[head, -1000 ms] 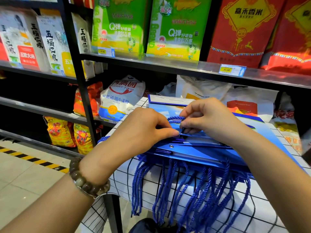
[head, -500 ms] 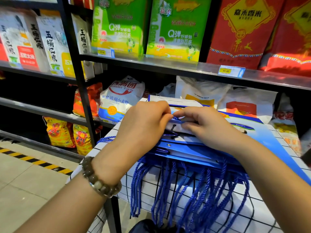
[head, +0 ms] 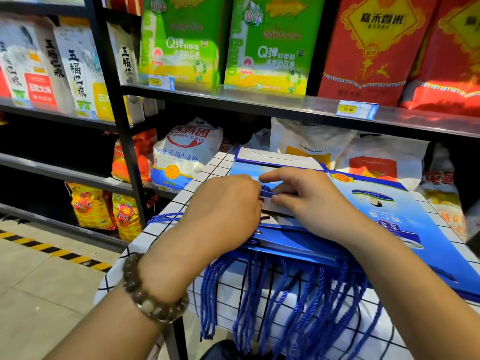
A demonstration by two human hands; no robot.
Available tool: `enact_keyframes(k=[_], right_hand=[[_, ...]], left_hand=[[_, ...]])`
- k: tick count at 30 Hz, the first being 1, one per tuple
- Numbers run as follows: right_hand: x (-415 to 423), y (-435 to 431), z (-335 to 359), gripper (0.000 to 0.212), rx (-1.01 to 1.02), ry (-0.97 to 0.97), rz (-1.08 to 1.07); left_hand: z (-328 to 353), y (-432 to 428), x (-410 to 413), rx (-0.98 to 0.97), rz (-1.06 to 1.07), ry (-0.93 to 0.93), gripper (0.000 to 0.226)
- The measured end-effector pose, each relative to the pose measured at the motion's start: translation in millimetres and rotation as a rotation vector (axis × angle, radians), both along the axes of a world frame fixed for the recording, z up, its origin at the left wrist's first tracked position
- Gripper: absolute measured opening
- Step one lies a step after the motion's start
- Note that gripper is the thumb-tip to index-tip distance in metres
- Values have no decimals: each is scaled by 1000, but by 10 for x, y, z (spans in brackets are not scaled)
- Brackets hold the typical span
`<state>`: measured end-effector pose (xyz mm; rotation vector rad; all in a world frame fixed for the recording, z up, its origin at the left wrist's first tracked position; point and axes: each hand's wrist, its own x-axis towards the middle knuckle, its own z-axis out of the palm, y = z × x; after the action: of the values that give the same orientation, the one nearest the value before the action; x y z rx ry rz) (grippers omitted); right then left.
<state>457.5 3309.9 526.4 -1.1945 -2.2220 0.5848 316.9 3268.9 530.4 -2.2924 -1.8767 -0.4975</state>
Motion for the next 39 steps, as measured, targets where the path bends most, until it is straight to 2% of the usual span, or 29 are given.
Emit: enact_keyframes(k=[4, 7, 8, 11, 17, 20, 22, 25, 28, 31, 34, 37, 39], right_hand=[[1, -31, 15, 35, -14, -49, 47], [49, -38, 28, 34, -49, -18, 50], [64, -42, 37, 32, -68, -22, 63], [61, -72, 91, 23, -139, -16, 73], [-98, -107, 120, 8, -129, 114, 15], [-137, -80, 87, 20, -128, 111, -19], [-142, -37, 50, 25, -105, 108, -79], [-127, 20, 26, 28, -148, 235, -154], [-102, 53, 44, 29, -188, 320, -191], [-76, 65, 44, 26, -81, 143, -192], [71, -6, 135, 8, -29, -86, -90], [250, -119, 172, 40, -191, -326, 67], [291, -202, 130, 55, -182, -450, 101]], left_hand=[[32, -1, -122, -111, -119, -77, 19], [24, 24, -210, -252, -196, -371, 28], [11, 25, -220, -251, -203, -405, 29], [-69, -10, -196, -166, -186, -384, 28], [-174, -60, -159, 10, -144, -556, 21], [-204, -75, -159, 11, -127, -638, 20], [-225, -86, -166, -39, -117, -670, 29], [-243, -99, -171, -106, -95, -672, 60], [-232, -93, -176, -99, -105, -608, 55], [-221, -86, -211, -128, -129, -444, 42], [-228, -104, -270, -158, -201, -380, 36], [-213, -141, -266, -93, -215, -287, 27], [-201, -135, -224, -15, -197, -189, 27]])
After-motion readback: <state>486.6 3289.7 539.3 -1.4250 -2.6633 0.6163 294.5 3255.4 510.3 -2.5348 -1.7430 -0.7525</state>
